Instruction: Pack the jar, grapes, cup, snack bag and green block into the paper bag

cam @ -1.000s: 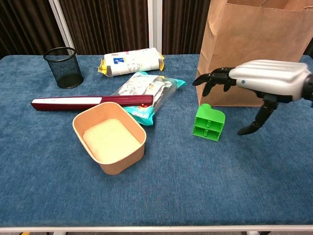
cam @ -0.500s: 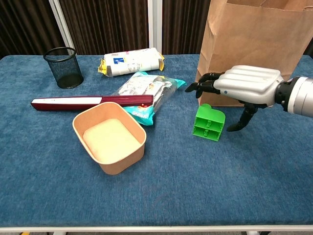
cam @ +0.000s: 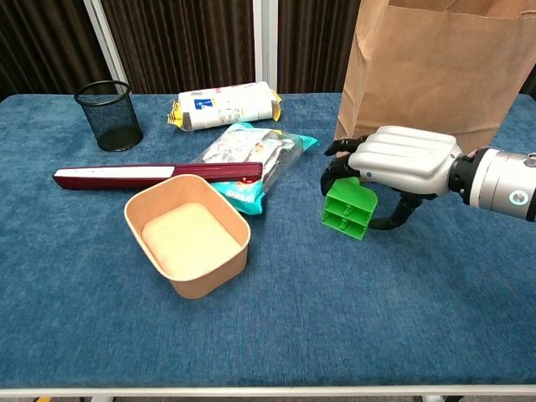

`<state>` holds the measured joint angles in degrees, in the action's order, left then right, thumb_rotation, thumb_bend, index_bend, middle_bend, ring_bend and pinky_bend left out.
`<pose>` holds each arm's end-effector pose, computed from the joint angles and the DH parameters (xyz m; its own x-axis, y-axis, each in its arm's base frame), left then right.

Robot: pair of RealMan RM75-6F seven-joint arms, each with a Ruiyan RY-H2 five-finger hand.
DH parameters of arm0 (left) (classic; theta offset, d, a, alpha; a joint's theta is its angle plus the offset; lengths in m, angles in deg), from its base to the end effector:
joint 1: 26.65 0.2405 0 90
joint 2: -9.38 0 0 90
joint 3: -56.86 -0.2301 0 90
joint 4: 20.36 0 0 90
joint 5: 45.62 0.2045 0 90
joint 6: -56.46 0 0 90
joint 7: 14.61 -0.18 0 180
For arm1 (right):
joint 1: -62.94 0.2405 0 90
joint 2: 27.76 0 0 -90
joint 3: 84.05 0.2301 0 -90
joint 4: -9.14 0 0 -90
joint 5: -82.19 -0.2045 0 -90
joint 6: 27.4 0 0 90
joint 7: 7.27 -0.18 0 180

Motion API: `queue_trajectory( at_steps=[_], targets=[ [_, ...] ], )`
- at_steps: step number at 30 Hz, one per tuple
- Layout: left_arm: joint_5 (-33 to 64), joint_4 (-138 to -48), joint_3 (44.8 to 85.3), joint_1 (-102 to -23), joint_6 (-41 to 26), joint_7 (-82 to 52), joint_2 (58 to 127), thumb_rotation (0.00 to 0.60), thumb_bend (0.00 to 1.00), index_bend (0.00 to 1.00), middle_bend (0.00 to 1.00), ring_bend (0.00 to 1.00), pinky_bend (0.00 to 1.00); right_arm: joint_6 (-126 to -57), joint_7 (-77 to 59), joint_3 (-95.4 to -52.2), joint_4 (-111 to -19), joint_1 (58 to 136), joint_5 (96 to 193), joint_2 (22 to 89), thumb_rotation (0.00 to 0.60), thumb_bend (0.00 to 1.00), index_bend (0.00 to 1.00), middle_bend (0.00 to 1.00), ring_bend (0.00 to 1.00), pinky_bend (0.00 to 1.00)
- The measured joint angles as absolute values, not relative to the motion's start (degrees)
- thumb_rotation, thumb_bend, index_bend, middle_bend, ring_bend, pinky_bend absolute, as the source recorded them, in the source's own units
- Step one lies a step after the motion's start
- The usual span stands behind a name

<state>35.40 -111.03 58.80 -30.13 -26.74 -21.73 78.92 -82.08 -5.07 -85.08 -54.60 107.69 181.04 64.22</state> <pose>-0.3044 0.2029 0.1236 0.4383 0.0755 0.8956 0.8915 0.0901 -0.4439 -0.1402 -0.3360 -0.0606 0.7266 -0.0921 0.6808 -0.4982 -0.7529 0.4299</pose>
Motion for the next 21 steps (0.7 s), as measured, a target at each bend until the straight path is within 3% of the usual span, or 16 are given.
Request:
queue_trajectory(
  at_steps=[5, 11, 21],
  targets=[
    [35.48, -110.93, 58.75, -30.11, -26.74, -21.71, 79.00, 0.600, 0.07, 0.21, 0.20, 0.14, 0.18, -86.55, -7.13, -85.53, -55.29, 107.42, 182.83, 63.58, 0.600, 0.23, 0.55, 0.42, 0.18, 0.28],
    [35.60, -111.11, 58.84, -30.20, -26.78, -21.89, 78.85, 0.600, 0.07, 0.21, 0.20, 0.14, 0.18, -97.22, -9.60, -85.14, -60.04, 106.77, 186.73, 60.05, 0.600, 0.23, 0.55, 0.43, 0.18, 0.29],
    [35.90, -111.25, 58.94, -30.54, -26.63, -22.20, 78.85, 0.600, 0.07, 0.21, 0.20, 0.14, 0.18, -118.56, -10.43, -79.04, -71.14, 103.97, 191.86, 51.16, 0.600, 0.23, 0.55, 0.43, 0.18, 0.29]
  ],
)
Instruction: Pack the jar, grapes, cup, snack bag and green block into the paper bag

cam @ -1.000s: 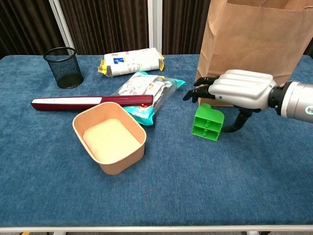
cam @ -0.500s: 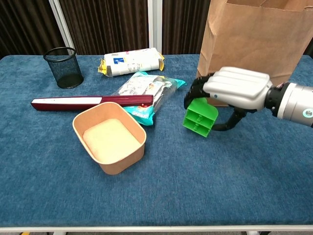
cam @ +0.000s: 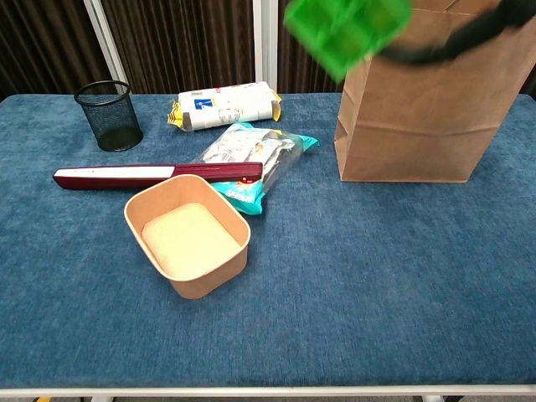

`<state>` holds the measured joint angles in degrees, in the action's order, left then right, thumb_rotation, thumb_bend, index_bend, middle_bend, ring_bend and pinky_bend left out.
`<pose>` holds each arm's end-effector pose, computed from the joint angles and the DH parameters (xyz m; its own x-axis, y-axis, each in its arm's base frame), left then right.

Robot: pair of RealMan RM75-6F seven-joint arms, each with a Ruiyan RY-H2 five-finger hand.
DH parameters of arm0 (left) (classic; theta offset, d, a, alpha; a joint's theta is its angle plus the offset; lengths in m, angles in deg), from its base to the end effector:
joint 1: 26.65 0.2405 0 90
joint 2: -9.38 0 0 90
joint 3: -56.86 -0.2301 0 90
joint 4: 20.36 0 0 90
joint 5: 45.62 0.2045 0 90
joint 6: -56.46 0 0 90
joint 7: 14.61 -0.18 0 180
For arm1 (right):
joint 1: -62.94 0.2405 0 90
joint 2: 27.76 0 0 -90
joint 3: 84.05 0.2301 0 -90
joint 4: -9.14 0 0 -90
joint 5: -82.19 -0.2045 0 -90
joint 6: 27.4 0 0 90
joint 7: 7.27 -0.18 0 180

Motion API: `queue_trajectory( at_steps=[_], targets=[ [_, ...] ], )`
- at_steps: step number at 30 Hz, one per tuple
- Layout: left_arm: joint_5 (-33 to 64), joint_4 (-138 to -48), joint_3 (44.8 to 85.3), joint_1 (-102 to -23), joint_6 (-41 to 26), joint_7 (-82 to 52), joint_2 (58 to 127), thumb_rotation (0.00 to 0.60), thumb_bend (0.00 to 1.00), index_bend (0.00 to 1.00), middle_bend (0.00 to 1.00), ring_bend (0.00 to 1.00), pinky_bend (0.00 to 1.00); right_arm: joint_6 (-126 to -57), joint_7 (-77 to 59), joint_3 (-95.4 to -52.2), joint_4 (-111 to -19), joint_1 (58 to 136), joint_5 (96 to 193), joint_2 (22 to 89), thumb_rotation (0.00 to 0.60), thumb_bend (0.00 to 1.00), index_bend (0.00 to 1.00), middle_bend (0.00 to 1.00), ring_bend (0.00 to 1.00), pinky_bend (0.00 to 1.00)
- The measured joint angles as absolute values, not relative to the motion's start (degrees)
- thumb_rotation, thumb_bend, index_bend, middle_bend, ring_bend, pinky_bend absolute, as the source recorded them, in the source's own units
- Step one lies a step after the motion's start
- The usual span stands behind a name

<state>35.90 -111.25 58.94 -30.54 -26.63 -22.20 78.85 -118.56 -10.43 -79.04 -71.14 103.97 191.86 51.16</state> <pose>-0.3008 0.2057 0.1232 0.4446 0.0716 0.8929 0.8903 0.0743 -0.4493 -0.0564 -0.2970 0.0907 0.1682 0.2620 0.9503 -0.4588 -0.8324 0.3107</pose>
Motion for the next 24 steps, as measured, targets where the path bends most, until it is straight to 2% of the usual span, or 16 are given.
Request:
queue_trajectory(
  at_steps=[6, 11, 17, 21, 24],
  targets=[
    [36.06, -111.24, 58.96, -30.78, -26.42, -22.29, 78.86, 0.600, 0.07, 0.21, 0.20, 0.14, 0.18, -122.72, -10.59, -74.15, -74.34, 101.46, 187.42, 48.27, 0.600, 0.23, 0.55, 0.43, 0.18, 0.29],
    [36.00, -111.30, 58.95, -30.84, -26.30, -22.29, 78.83, 0.600, 0.07, 0.21, 0.20, 0.14, 0.18, -121.77, -10.08, -71.71, -75.41, 99.83, 179.87, 47.50, 0.600, 0.23, 0.55, 0.43, 0.18, 0.29],
    [36.00, -111.52, 58.98, -30.99, -26.18, -22.47, 78.83, 0.600, 0.07, 0.21, 0.20, 0.14, 0.18, -114.32, -7.63, -69.00, -76.09, 98.63, 167.14, 46.24, 0.600, 0.23, 0.50, 0.41, 0.17, 0.29],
    [35.76, -111.64, 59.01, -31.16, -25.80, -22.63, 78.67, 0.600, 0.07, 0.21, 0.20, 0.14, 0.18, -106.80, -7.06, -67.60, -75.70, 98.49, 159.52, 45.50, 0.600, 0.22, 0.46, 0.39, 0.16, 0.29],
    [35.77, -111.86, 58.97, -31.12, -25.92, -22.87, 78.55, 0.600, 0.07, 0.21, 0.20, 0.13, 0.18, -102.32, -7.23, -67.28, -75.06, 98.61, 156.97, 45.06, 0.600, 0.22, 0.38, 0.36, 0.13, 0.29]
  ],
)
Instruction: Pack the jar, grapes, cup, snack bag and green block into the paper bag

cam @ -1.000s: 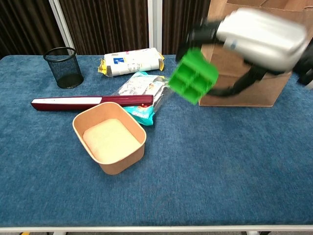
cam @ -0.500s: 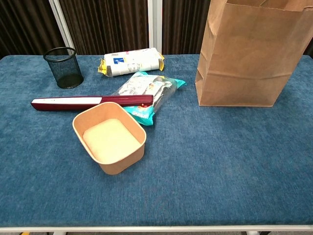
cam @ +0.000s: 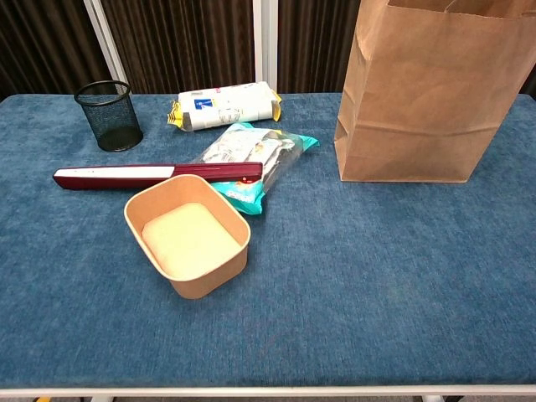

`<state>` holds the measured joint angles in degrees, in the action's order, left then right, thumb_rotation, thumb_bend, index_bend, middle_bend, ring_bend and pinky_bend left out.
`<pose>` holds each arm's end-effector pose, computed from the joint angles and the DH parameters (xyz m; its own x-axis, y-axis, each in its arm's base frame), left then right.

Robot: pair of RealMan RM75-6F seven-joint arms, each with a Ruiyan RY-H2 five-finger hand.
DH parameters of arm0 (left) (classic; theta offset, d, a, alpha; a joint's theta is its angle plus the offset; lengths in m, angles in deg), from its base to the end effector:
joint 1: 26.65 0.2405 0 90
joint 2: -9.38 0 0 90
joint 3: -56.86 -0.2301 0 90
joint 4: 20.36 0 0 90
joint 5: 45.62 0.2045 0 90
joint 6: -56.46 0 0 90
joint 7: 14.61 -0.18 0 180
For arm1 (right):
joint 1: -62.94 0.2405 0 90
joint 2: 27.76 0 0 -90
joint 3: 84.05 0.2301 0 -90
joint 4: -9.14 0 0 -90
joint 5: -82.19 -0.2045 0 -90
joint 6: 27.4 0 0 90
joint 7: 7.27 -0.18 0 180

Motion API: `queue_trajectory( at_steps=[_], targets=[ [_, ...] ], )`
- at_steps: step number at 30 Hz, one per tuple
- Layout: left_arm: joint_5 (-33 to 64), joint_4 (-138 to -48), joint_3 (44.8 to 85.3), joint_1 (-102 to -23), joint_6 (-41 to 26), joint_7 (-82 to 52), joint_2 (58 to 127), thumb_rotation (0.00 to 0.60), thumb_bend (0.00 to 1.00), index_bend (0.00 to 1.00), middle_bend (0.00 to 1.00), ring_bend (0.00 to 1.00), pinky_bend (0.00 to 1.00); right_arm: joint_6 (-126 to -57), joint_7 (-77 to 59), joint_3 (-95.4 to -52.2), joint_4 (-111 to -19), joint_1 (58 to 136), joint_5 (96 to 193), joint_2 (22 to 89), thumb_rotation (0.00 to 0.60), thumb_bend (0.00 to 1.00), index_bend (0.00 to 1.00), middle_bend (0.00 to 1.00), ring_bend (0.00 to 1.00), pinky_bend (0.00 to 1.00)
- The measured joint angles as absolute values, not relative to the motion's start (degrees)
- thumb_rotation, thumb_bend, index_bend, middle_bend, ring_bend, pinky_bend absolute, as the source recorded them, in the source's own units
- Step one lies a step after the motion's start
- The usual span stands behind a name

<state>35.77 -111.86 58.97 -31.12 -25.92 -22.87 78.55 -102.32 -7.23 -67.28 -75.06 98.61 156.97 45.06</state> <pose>-0.2981 0.2086 0.1219 0.4495 0.0801 0.8897 0.8883 0.0645 -0.4547 -0.1434 -0.3877 0.1511 0.2407 0.2203 0.9453 -0.9037 -0.3046 0.3010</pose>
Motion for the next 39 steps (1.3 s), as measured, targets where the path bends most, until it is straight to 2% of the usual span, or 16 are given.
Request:
queue_trajectory(
  at_steps=[4, 5, 7, 15, 19, 21, 24, 28, 32, 36, 39],
  targets=[
    [35.74, -112.05, 58.99, -31.12, -25.98, -23.07, 78.46, 0.600, 0.07, 0.21, 0.20, 0.14, 0.18, -97.92, -7.58, -67.59, -74.70, 99.00, 155.92, 44.16, 0.600, 0.20, 0.07, 0.22, 0.03, 0.20],
    [35.75, -112.09, 58.97, -31.12, -26.00, -23.12, 78.47, 0.600, 0.07, 0.21, 0.20, 0.14, 0.18, -97.08, -7.76, -67.66, -74.78, 99.08, 155.73, 43.83, 0.600, 0.19, 0.02, 0.20, 0.01, 0.18],
    [35.70, -112.15, 58.96, -31.13, -25.98, -23.19, 78.48, 0.600, 0.07, 0.21, 0.20, 0.14, 0.18, -96.08, -8.49, -67.69, -75.04, 99.17, 155.46, 43.12, 0.600, 0.16, 0.00, 0.17, 0.00, 0.17],
    [35.64, -112.24, 59.06, -31.25, -25.96, -23.36, 78.45, 0.600, 0.07, 0.21, 0.20, 0.14, 0.18, -96.96, -11.02, -67.14, -75.95, 98.13, 155.76, 41.83, 0.600, 0.09, 0.00, 0.14, 0.00, 0.15],
    [35.83, -112.23, 59.13, -31.32, -26.18, -23.41, 78.48, 0.600, 0.07, 0.21, 0.20, 0.14, 0.18, -99.27, -12.50, -67.02, -76.37, 97.08, 157.19, 41.32, 0.600, 0.10, 0.00, 0.21, 0.03, 0.18],
    [35.87, -112.19, 59.18, -31.33, -26.28, -23.45, 78.49, 0.600, 0.07, 0.21, 0.20, 0.14, 0.18, -101.30, -12.81, -67.06, -76.74, 95.95, 157.95, 40.77, 0.600, 0.12, 0.03, 0.26, 0.09, 0.25],
    [35.89, -112.06, 59.26, -31.39, -26.32, -23.46, 78.49, 0.600, 0.07, 0.21, 0.20, 0.14, 0.18, -104.51, -13.13, -67.26, -77.92, 93.52, 158.79, 39.26, 0.600, 0.17, 0.14, 0.34, 0.19, 0.34],
    [36.03, -111.82, 59.47, -31.50, -26.61, -23.49, 78.62, 0.600, 0.07, 0.21, 0.20, 0.14, 0.18, -107.27, -15.58, -68.37, -81.42, 89.42, 159.82, 35.79, 0.600, 0.18, 0.23, 0.38, 0.23, 0.37],
    [36.53, -111.33, 59.58, -31.62, -27.02, -23.63, 79.00, 0.600, 0.07, 0.21, 0.20, 0.14, 0.18, -108.97, -20.55, -71.30, -84.46, 84.78, 162.09, 31.91, 0.600, 0.18, 0.23, 0.37, 0.22, 0.37],
    [36.92, -111.31, 59.68, -31.78, -27.31, -23.87, 79.16, 0.600, 0.07, 0.21, 0.20, 0.14, 0.18, -111.13, -25.47, -76.50, -85.56, 79.77, 167.15, 29.26, 0.600, 0.18, 0.23, 0.34, 0.20, 0.37],
    [37.44, -111.34, 59.67, -31.73, -27.92, -24.17, 79.31, 0.600, 0.07, 0.21, 0.20, 0.14, 0.18, -113.46, -26.51, -80.23, -85.26, 76.00, 170.53, 28.92, 0.600, 0.18, 0.23, 0.30, 0.15, 0.33]
  ],
)
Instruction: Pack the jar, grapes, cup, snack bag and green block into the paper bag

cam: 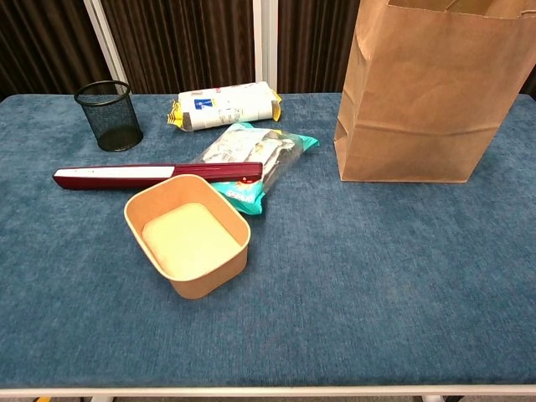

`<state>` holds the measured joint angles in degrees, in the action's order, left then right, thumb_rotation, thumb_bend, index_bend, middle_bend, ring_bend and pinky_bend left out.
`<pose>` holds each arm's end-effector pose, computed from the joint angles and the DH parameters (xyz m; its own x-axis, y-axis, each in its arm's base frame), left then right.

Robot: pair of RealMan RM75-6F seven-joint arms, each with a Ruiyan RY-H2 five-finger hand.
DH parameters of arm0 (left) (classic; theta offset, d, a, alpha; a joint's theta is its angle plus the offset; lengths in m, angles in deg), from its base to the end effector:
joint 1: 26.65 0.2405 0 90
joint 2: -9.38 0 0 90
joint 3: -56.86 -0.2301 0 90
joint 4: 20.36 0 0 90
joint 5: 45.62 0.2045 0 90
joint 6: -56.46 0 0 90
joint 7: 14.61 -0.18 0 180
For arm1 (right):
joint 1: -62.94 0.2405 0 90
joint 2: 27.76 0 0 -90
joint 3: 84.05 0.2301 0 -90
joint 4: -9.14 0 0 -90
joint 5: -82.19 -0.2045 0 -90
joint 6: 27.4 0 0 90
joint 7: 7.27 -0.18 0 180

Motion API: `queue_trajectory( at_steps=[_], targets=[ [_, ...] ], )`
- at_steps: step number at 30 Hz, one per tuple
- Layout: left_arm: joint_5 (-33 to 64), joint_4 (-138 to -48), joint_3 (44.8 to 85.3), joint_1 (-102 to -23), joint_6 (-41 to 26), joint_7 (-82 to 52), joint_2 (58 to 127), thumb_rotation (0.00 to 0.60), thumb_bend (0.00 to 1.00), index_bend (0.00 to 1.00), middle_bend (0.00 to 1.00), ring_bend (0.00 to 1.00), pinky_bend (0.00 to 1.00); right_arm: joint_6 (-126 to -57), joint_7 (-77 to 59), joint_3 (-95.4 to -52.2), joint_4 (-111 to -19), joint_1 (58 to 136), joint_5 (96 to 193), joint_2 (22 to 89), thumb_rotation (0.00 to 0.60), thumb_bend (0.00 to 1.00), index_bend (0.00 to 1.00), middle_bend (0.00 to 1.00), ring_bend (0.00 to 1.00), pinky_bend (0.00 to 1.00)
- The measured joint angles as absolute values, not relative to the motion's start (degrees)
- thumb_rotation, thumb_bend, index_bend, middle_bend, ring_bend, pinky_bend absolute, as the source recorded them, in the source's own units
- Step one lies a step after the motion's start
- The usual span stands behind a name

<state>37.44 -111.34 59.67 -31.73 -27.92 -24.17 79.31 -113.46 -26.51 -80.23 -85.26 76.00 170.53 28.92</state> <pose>-0.2883 0.2149 0.1251 0.4714 0.0259 0.8815 0.8810 0.0323 -0.4721 -0.2435 -0.2552 0.1900 0.1609 0.0432 0.9860 -0.9656 -0.2001 0.1663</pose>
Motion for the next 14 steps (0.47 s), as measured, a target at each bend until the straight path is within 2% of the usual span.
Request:
queue_trajectory(
  at_steps=[5, 9, 14],
  targets=[
    [38.23, -111.47, 59.50, -31.38, -29.07, -24.98, 79.52, 0.600, 0.07, 0.21, 0.20, 0.14, 0.18, -115.28, -25.18, -84.68, -83.85, 71.92, 173.81, 30.16, 0.600, 0.19, 0.09, 0.16, 0.01, 0.17],
    [38.40, -111.57, 59.16, -31.09, -29.36, -25.78, 79.72, 0.600, 0.07, 0.21, 0.20, 0.14, 0.18, -115.20, -20.06, -85.82, -82.88, 70.76, 174.44, 31.80, 0.600, 0.20, 0.01, 0.05, 0.00, 0.03],
    [38.34, -111.48, 58.99, -30.76, -29.68, -26.35, 80.25, 0.600, 0.07, 0.21, 0.20, 0.14, 0.18, -114.81, -14.95, -86.33, -82.20, 69.49, 174.31, 34.65, 0.600, 0.21, 0.00, 0.01, 0.00, 0.00]
  ],
)
